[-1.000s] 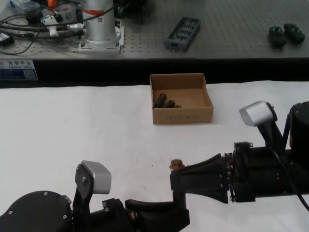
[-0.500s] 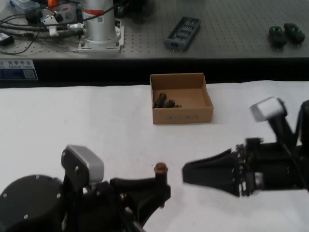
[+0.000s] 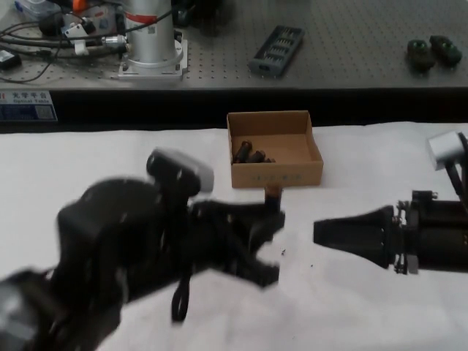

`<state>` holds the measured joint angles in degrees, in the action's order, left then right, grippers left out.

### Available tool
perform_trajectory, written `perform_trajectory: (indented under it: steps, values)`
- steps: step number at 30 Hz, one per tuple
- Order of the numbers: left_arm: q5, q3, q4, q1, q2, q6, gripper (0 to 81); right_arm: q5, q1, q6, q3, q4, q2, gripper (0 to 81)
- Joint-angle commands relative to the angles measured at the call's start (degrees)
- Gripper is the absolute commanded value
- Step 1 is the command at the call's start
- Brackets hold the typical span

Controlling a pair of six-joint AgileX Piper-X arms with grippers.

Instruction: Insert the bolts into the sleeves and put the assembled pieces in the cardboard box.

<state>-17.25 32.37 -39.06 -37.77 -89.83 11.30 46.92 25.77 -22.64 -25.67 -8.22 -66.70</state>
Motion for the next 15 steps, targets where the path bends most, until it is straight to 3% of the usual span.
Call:
perform_trajectory:
  steps: [1, 4, 9, 15]
  values:
    - [-1.5, 7.1, 4.8, 2.7, -2.4, -1.4, 4.4, -1.1, -0.4, 4.6, -0.3, 5.8, 2.1, 13.8]
    - [-1.5, 12.6, 9.9, 5.7, -4.6, -1.9, 4.4, -4.4, -0.4, 9.1, -0.3, 13.8, 4.8, 7.0]
    - [-1.5, 20.1, 18.8, 8.4, -8.0, -6.4, 4.4, -9.1, -0.4, 14.1, -0.3, 22.1, 7.6, 6.9]
    - [-3.2, 25.7, 19.8, 8.9, -12.5, -7.5, 4.4, -11.0, -0.3, 15.6, -0.3, 24.1, 8.1, 6.9]
